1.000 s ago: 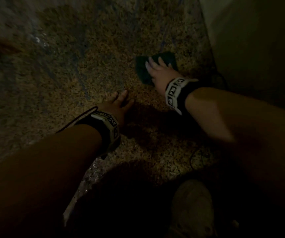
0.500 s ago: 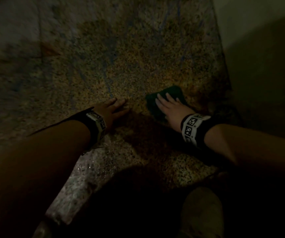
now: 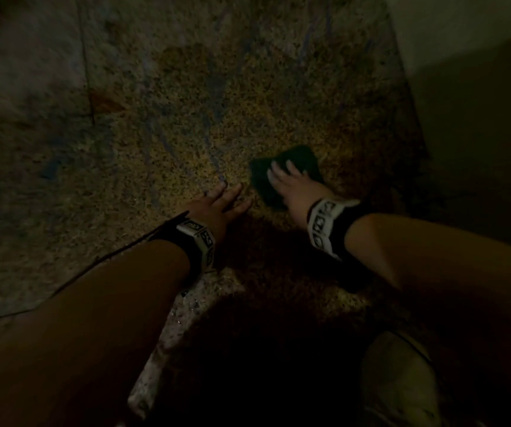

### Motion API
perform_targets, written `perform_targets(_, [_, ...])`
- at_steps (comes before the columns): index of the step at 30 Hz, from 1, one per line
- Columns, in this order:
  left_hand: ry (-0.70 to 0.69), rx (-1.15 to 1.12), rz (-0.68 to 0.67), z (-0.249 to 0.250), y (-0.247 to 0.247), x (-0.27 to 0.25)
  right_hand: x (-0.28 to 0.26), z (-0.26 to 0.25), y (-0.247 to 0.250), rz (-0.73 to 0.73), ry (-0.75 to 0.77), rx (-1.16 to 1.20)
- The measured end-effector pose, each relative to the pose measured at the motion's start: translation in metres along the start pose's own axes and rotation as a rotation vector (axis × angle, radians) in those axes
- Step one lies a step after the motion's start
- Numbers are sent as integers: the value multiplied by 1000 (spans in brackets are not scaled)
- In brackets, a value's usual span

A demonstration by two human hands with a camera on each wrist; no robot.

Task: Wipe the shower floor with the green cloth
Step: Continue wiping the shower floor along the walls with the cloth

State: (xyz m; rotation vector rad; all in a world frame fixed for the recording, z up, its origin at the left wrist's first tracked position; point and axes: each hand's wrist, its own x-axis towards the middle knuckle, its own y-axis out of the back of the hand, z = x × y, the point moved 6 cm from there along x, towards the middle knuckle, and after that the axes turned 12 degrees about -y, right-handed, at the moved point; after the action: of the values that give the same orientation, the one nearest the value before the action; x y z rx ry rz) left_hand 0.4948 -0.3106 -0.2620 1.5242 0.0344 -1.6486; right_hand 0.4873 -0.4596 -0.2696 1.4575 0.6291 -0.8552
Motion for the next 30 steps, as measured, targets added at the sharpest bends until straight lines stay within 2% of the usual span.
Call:
perform_targets(3, [-8, -49, 24, -3, -5, 1, -12, -10, -28, 23, 43, -13])
perform_targets(5, [-2, -110, 56, -8, -12, -1, -10, -11, -27, 35, 44, 6])
perform_targets(11, [26, -75, 113, -41, -45, -13, 15, -33, 24, 27, -32, 76])
perform_targets(16, [33, -120, 136, -41, -49, -18, 34, -51, 49, -9, -151, 122])
perform_targets(18, [23, -113, 125, -40, -45, -20, 24, -52, 39, -14, -102, 53])
perform_targets(20, [10, -97, 104, -41, -43, -23, 8, -59, 18, -17, 14, -34])
perform_targets(24, [68, -69, 73, -51, -56, -28, -12, -68, -14, 13, 115, -111])
perform_targets(27, [99, -102, 74, -54, -67, -27, -8, -67, -7, 10, 138, -131])
perform_targets(30, [67, -126, 125, -51, -64, -28, 2, -76, 13, 47, 131, -67])
